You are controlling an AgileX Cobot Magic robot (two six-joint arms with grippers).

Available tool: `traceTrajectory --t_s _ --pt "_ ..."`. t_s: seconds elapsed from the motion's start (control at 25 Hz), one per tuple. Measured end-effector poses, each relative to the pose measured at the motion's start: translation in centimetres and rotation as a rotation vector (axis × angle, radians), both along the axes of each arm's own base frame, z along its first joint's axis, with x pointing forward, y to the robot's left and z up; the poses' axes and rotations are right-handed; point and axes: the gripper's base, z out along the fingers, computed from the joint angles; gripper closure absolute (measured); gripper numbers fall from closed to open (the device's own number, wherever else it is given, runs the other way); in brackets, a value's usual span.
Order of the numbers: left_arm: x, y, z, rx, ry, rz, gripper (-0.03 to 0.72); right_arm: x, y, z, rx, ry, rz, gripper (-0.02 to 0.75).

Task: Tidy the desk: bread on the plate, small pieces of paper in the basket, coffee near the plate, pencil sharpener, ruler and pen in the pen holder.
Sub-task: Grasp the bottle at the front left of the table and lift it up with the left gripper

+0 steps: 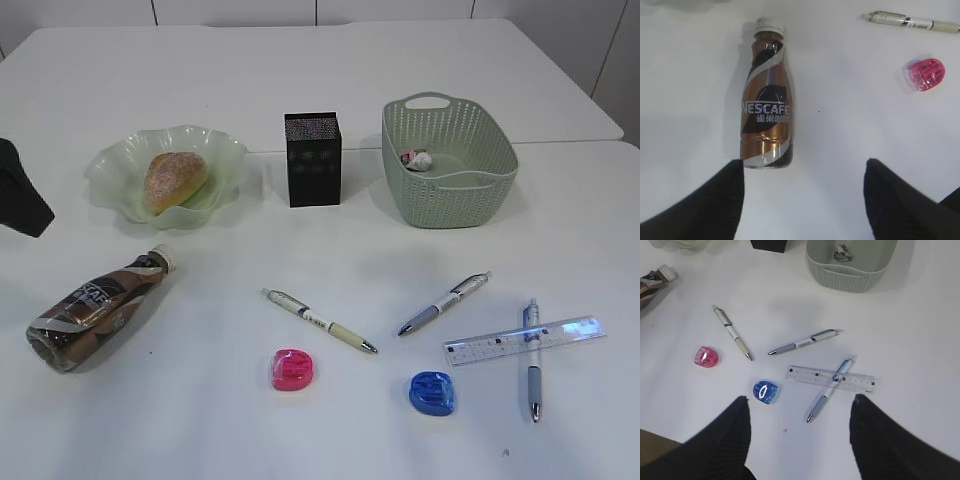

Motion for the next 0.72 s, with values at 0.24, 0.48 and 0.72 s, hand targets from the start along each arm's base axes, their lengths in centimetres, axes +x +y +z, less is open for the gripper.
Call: traceTrajectory --t_s 0.24,0.48,0.72 --pt "1.5 -0.1 -1.8 0.011 0.012 -0.024 0.162 -1.8 -0.2 -0.1 0.0 -0.022 0.0 0.245" --pt "2.8 -0.2 -3.5 0.017 0.023 -0.017 0.162 -2.8 -0.3 -0.6 0.0 -0.023 0.0 0.245" --pt "4.4 -1.1 -5.1 0.041 0.045 -0.049 0.162 -3.4 -0.4 -1.2 -0.001 -0.012 0.0 0.245"
